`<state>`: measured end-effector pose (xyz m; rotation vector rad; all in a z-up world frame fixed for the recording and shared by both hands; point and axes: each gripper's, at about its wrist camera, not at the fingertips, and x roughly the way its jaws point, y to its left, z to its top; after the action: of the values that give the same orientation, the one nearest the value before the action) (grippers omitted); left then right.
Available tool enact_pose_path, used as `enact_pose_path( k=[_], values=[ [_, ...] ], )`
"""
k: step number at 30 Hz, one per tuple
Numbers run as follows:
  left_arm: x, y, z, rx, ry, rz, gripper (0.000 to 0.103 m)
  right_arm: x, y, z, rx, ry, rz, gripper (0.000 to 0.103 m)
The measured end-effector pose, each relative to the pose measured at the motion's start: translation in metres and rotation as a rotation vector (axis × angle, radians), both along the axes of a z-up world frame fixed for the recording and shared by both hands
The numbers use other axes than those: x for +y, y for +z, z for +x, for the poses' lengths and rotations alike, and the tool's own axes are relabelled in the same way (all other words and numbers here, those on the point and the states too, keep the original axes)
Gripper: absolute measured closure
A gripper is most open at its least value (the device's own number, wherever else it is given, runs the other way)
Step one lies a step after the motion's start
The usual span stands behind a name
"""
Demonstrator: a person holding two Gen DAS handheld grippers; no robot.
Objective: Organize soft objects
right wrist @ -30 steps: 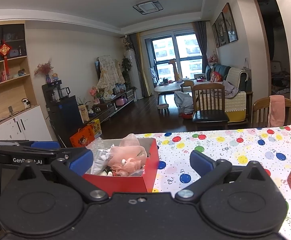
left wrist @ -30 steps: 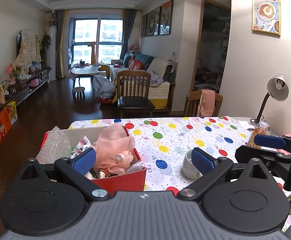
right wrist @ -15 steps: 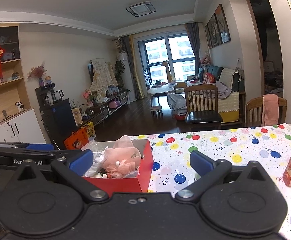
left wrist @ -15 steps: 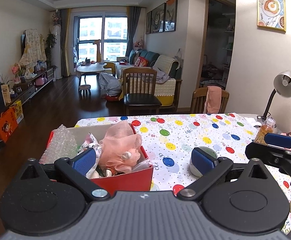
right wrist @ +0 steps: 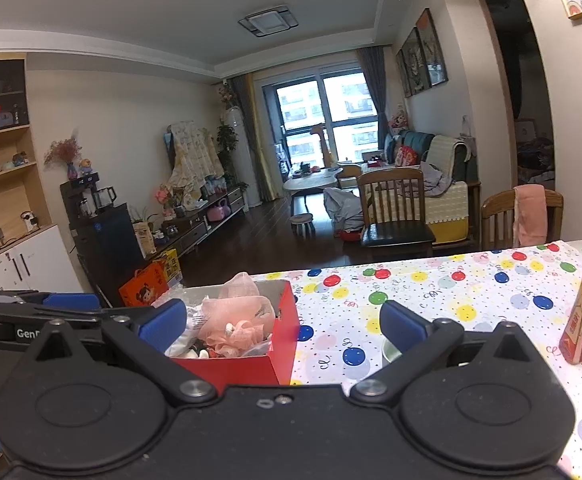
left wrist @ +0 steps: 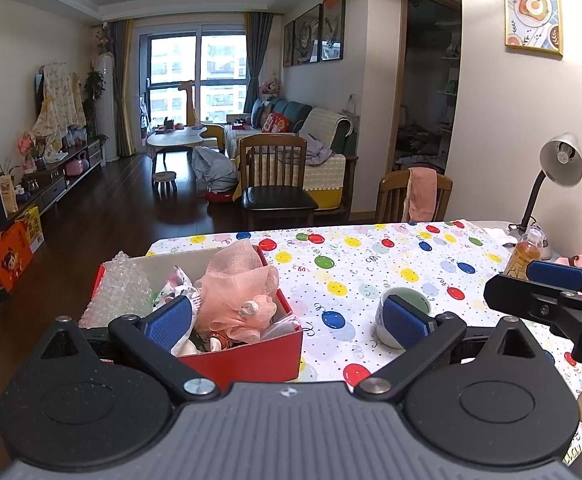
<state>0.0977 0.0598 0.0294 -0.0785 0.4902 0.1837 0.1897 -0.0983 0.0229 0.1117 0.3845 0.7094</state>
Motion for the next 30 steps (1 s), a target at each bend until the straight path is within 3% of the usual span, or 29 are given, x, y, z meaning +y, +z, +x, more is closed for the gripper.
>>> enact_pose_path(
  k=[30],
  values=[
    [-0.02, -0.003, -0.001, -0.001, -0.013, -0.009, 0.001, -0.015, 0.006, -0.013, -0.001, -0.08, -0.068, 0.0]
  ],
)
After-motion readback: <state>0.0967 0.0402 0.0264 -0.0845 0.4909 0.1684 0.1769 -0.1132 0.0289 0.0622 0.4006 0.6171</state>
